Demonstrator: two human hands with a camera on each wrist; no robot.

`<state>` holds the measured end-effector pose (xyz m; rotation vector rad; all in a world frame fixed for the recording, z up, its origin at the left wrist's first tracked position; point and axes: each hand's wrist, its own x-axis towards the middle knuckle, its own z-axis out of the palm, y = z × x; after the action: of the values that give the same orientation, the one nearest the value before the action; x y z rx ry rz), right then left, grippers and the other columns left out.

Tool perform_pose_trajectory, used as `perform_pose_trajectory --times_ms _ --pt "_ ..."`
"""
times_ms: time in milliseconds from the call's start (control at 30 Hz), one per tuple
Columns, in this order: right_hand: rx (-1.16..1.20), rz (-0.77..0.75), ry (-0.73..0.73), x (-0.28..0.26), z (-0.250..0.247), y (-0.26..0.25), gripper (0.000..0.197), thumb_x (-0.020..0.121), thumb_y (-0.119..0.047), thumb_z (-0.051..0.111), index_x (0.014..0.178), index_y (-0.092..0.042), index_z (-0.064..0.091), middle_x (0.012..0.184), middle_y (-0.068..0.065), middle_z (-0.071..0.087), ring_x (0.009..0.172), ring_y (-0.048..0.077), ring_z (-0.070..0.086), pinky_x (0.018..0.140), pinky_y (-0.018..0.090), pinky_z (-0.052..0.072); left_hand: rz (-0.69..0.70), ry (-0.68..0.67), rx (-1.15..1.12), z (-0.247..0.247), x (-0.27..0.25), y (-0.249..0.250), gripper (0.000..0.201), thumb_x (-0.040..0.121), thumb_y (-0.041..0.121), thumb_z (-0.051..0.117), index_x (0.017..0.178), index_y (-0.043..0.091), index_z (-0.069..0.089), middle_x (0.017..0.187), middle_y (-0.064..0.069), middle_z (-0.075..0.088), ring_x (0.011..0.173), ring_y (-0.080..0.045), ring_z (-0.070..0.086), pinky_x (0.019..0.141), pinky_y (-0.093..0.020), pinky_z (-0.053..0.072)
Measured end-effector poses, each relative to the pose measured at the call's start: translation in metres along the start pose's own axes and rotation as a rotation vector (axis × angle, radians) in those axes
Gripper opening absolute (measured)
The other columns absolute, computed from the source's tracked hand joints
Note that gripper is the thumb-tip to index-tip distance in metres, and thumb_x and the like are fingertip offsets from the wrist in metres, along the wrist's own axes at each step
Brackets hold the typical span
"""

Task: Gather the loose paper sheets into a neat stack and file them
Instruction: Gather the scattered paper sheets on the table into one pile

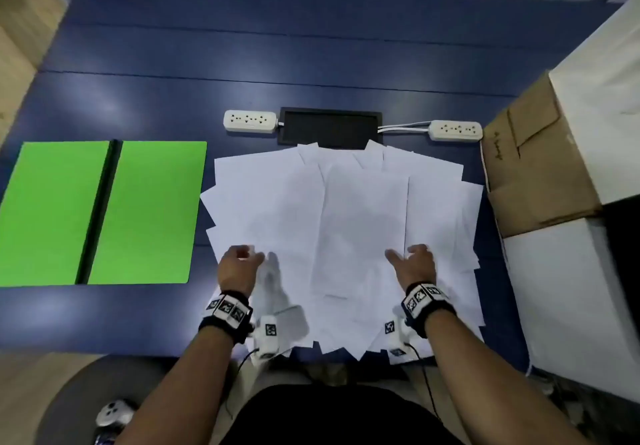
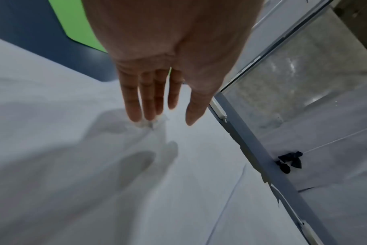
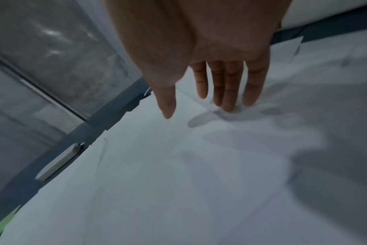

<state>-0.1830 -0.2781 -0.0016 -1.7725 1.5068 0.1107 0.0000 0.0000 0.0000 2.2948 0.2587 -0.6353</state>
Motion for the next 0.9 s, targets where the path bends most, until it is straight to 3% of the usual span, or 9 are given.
perform_pose_trajectory --times_ms 100,167,267,367,500,600,700,800,900 --pt "-0.021 0.164 0.003 0.009 0.017 -0.014 0.098 0.072 -0.049 0.083 0.144 -0.006 0.033 0.143 0.018 0.045 0.129 0.040 0.050 0.103 0.048 0.045 -0.084 0.020 0.025 0.008 0.014 0.019 0.061 0.081 0.030 0.085 0.127 -0.001 0.059 0.128 -0.018 0.066 0.121 -0.034 0.061 0.089 -0.033 0.044" --pt "-0.073 0.202 0.025 0.017 0.028 -0.016 0.103 0.068 -0.045 0.086 0.145 -0.010 0.027 0.143 0.018 0.047 0.130 0.042 0.050 0.101 0.055 0.046 -0.140 0.011 0.060 0.014 0.024 0.025 0.078 0.078 0.037 0.087 0.134 -0.002 0.050 0.138 -0.020 0.058 0.130 -0.036 0.055 0.100 -0.039 0.045" --pt "-0.120 0.169 0.008 0.021 0.036 -0.011 0.084 0.076 -0.027 0.080 0.142 -0.010 0.030 0.134 0.017 0.057 0.122 0.038 0.058 0.100 0.050 0.049 -0.206 -0.015 0.110 0.022 0.036 0.021 0.075 0.079 0.035 0.086 0.132 0.000 0.047 0.137 -0.021 0.059 0.126 -0.039 0.059 0.096 -0.041 0.050" --pt "-0.069 0.022 0.054 0.021 0.040 -0.010 0.036 0.083 -0.004 0.063 0.118 -0.005 0.054 0.111 0.013 0.067 0.105 0.035 0.065 0.088 0.036 0.051 -0.161 -0.025 0.150 0.025 0.043 0.015 0.048 0.082 0.024 0.081 0.122 0.004 0.061 0.123 -0.020 0.068 0.112 -0.038 0.066 0.082 -0.036 0.051" --pt "0.077 -0.144 0.039 0.010 0.049 -0.017 0.026 0.085 0.006 0.057 0.106 -0.008 0.064 0.100 0.006 0.069 0.091 0.025 0.065 0.081 0.030 0.052 -0.089 0.020 0.080 0.024 0.046 0.005 0.027 0.088 0.015 0.074 0.113 0.004 0.069 0.111 -0.020 0.073 0.105 -0.038 0.068 0.076 -0.031 0.044" --pt "0.081 -0.246 -0.030 -0.004 0.061 -0.033 0.027 0.087 0.006 0.059 0.109 -0.008 0.066 0.095 0.000 0.063 0.085 0.019 0.059 0.073 0.021 0.043 -0.012 0.039 -0.022 0.022 0.048 -0.002 0.022 0.096 0.023 0.068 0.106 0.003 0.070 0.105 -0.019 0.074 0.102 -0.037 0.066 0.076 -0.033 0.044" --pt "0.085 -0.302 -0.170 -0.017 0.080 -0.049 0.026 0.088 0.003 0.062 0.112 -0.004 0.065 0.095 0.002 0.061 0.084 0.019 0.057 0.073 0.022 0.043 -0.031 -0.018 -0.162 0.019 0.052 -0.013 0.043 0.089 0.050 0.072 0.101 0.008 0.070 0.096 -0.014 0.075 0.092 -0.035 0.070 0.082 -0.044 0.056" --pt "0.075 -0.326 -0.284 -0.025 0.097 -0.056 0.011 0.088 -0.010 0.070 0.098 -0.007 0.067 0.085 0.002 0.063 0.077 0.019 0.058 0.074 0.029 0.050 -0.020 -0.128 -0.159 0.016 0.053 -0.021 0.037 0.083 0.031 0.083 0.109 0.009 0.070 0.104 -0.012 0.077 0.097 -0.032 0.072 0.090 -0.047 0.059" --pt "0.021 -0.229 -0.105 -0.015 0.093 -0.045 0.017 0.085 -0.031 0.073 0.091 -0.015 0.070 0.097 0.005 0.068 0.086 0.021 0.064 0.080 0.033 0.053 -0.045 -0.142 -0.153 0.013 0.053 -0.029 0.028 0.084 0.018 0.079 0.109 0.008 0.072 0.103 -0.014 0.076 0.098 -0.035 0.073 0.092 -0.053 0.059"
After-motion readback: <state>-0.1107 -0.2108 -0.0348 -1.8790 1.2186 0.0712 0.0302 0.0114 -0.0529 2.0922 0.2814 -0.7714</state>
